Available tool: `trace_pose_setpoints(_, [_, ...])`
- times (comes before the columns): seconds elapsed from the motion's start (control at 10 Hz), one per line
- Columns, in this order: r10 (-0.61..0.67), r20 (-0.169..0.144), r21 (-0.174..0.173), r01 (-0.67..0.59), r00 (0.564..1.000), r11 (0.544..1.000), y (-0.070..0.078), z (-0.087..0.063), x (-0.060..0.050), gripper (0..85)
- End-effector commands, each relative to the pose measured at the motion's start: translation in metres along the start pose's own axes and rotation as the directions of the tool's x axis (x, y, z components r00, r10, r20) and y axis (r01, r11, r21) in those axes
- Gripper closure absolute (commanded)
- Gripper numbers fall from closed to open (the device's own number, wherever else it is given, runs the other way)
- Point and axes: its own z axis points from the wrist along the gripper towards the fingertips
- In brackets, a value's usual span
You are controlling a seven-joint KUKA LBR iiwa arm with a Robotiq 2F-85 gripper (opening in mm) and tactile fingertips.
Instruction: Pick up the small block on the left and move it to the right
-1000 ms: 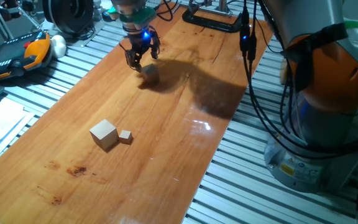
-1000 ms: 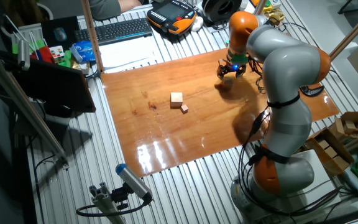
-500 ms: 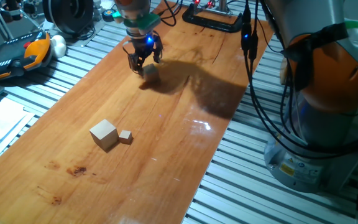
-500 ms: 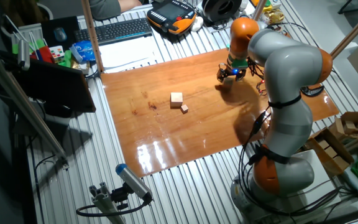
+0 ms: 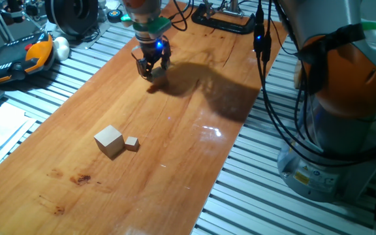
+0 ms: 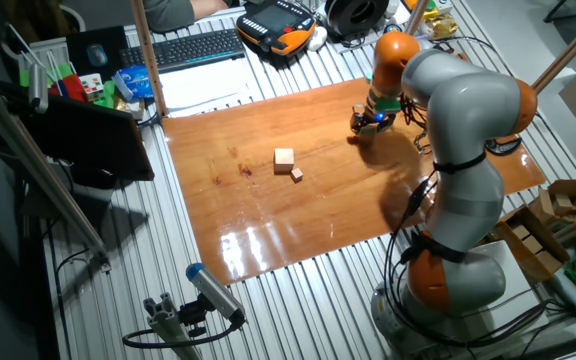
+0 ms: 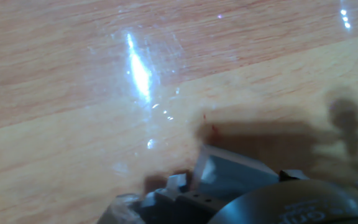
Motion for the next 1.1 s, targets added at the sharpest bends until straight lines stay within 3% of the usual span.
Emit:
trace_pose_setpoints(0.0, [-0.017, 0.001, -0.001, 0.017, 1.0, 1.0, 0.0, 0.0, 0.001, 33.3])
trace_pose_setpoints(0.1, [-0.05, 0.007, 0.005, 0.05, 0.999, 0.999, 0.002, -0.002, 0.001, 49.7])
trace_pose_setpoints(0.3, [-0.058, 0.008, 0.003, 0.058, 0.998, 0.998, 0.011, -0.012, 0.002, 62.0])
trace_pose_setpoints(0.6, [0.0, -0.025, 0.009, 0.0, 1.0, 1.0, 0.044, -0.045, 0.017, 73.7])
trace_pose_setpoints(0.8, [0.044, -0.033, 0.016, -0.043, 0.999, 0.999, 0.071, -0.062, 0.035, 82.7])
trace_pose_setpoints(1.0, [0.06, -0.039, 0.007, -0.06, 0.997, 0.998, 0.08, -0.071, 0.045, 84.3])
